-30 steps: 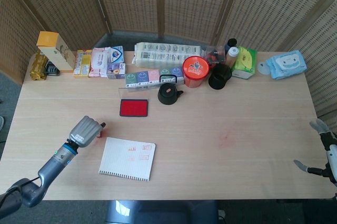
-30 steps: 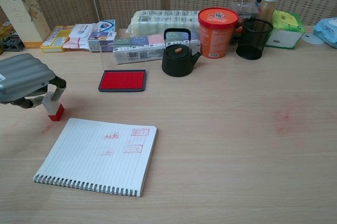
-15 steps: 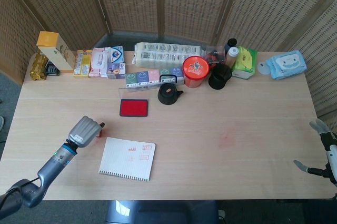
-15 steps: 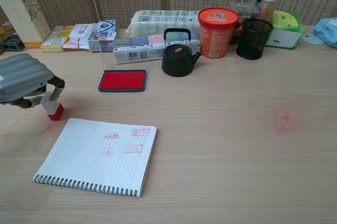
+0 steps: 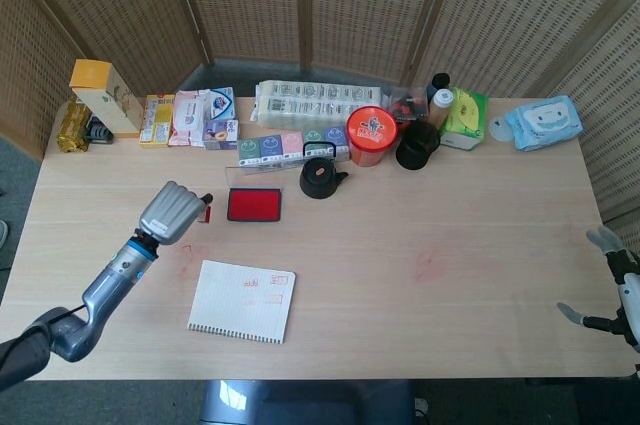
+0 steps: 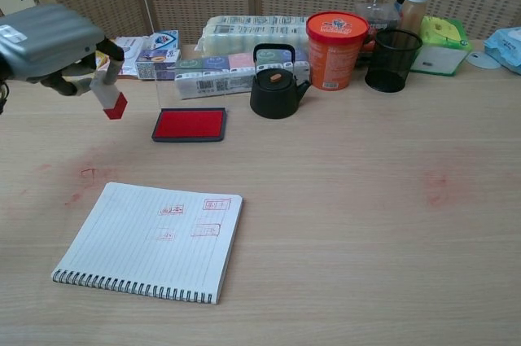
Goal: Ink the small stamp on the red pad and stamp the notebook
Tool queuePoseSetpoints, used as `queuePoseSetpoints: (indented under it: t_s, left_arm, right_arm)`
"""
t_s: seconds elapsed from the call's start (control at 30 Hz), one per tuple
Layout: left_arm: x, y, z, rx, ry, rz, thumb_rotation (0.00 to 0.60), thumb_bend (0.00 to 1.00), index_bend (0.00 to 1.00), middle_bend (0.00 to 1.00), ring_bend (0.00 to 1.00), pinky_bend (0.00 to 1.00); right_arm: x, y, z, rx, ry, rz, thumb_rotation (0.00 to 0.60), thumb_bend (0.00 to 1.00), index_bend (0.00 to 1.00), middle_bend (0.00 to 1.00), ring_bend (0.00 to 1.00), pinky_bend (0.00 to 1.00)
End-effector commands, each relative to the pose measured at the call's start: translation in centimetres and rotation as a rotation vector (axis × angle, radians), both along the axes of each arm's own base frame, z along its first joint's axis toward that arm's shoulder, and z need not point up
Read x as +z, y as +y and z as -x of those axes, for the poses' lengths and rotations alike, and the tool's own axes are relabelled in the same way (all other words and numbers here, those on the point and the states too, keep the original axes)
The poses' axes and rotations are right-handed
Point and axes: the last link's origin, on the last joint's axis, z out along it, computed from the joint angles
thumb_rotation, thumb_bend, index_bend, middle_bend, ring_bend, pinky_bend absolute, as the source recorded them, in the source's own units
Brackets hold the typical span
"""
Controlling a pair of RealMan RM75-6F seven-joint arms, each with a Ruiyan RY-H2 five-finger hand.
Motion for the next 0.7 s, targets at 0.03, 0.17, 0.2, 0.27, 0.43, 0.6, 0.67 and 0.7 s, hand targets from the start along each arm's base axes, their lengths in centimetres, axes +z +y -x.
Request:
queuePoseSetpoints:
  t_s: [0.03, 0.17, 0.2, 0.27, 0.43, 0.6, 0.67, 0.7]
  left_arm:
    - [-0.6, 1.7, -2.2, -0.009, 0.003, 0.001, 0.6, 0.4, 0.67, 1.0, 1.0, 1.0]
    - [-2.1, 3.4, -4.0, -0.004, 0.018, 0.006, 0.6, 0.4, 0.67, 1.0, 1.0, 1.0]
    - [-2.7, 3.8, -4.5, -0.002, 0.022, 0.012, 0.6, 0.4, 0.67, 1.0, 1.0, 1.0]
    - [-3.8, 4.3, -5.2, 0.001, 0.031, 0.025, 0.6, 0.4, 0.67, 1.0, 1.0, 1.0]
    - [-6.1, 5.0, -6.1, 0.011, 0.05, 0.049, 0.6, 0.4, 0.67, 1.0, 1.0, 1.0]
    - [-7.2, 5.7, -6.4, 0.028, 0.049, 0.054, 0.6, 0.41, 0.67, 1.0, 1.0, 1.0]
    - [-7.5, 5.9, -6.5, 0.031, 0.051, 0.054, 0.6, 0.41, 0.67, 1.0, 1.0, 1.0]
    - [-7.6, 6.0, -6.6, 0.031, 0.05, 0.054, 0.6, 0.41, 0.67, 1.0, 1.0, 1.0]
  right_arm:
    - [0.0, -0.3, 0.3, -0.015, 0.002, -0.002, 0.6, 0.13, 0.0, 0.0, 0.0, 0.0]
    - [-0.1, -0.7, 0.6, -0.034, 0.001, -0.009, 0.6, 0.13, 0.0, 0.0, 0.0, 0.0]
    - [-0.2, -0.8, 0.7, -0.039, 0.001, -0.01, 0.6, 0.13, 0.0, 0.0, 0.0, 0.0]
    - [-0.2, -0.9, 0.9, -0.047, 0.0, -0.013, 0.6, 0.13, 0.0, 0.0, 0.0, 0.0]
    - [-0.4, -1.3, 1.3, -0.067, -0.001, -0.022, 0.6, 0.13, 0.0, 0.0, 0.0, 0.0]
    - [-0.5, -1.5, 1.5, -0.081, -0.003, -0.029, 0.6, 0.13, 0.0, 0.0, 0.0, 0.0]
    - [-0.6, -1.6, 1.6, -0.085, -0.006, -0.032, 0.6, 0.13, 0.0, 0.0, 0.0, 0.0]
    - [-0.6, -1.6, 1.6, -0.085, -0.008, -0.032, 0.6, 0.13, 0.0, 0.0, 0.0, 0.0]
